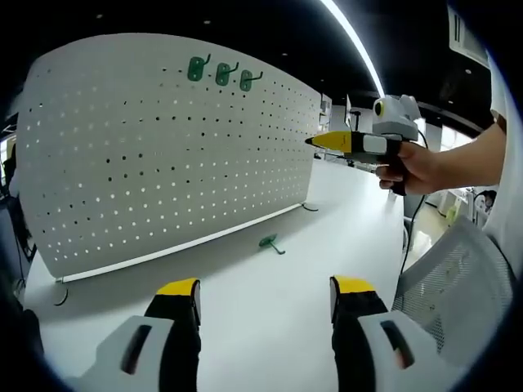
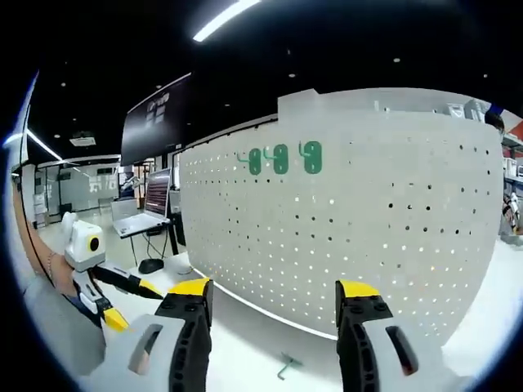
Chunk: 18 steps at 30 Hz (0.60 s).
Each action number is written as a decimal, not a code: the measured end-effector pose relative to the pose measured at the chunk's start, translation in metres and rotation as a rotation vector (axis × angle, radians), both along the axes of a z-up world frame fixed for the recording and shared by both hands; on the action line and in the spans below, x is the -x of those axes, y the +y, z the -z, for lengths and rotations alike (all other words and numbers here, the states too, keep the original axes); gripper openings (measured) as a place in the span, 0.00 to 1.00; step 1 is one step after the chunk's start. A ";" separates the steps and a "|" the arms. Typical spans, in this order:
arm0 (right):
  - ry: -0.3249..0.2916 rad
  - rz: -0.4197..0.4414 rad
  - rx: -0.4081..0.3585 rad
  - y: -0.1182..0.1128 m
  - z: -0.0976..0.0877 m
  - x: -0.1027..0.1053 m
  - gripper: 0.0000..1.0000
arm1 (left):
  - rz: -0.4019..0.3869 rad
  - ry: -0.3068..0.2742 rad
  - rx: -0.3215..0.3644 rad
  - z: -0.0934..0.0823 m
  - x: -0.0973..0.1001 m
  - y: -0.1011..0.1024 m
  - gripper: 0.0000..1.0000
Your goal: Insert the hook assembly into the mounting plate slot until the hook locks in place.
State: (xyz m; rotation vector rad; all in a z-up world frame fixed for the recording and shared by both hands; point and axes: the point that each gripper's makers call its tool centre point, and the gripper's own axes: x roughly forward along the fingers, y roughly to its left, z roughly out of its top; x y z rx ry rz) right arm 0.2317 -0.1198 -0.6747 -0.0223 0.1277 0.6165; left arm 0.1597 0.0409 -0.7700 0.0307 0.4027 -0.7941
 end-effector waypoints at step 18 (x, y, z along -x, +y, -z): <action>0.105 -0.004 0.004 -0.026 0.041 0.036 0.65 | -0.016 0.010 -0.005 0.003 -0.001 0.003 0.66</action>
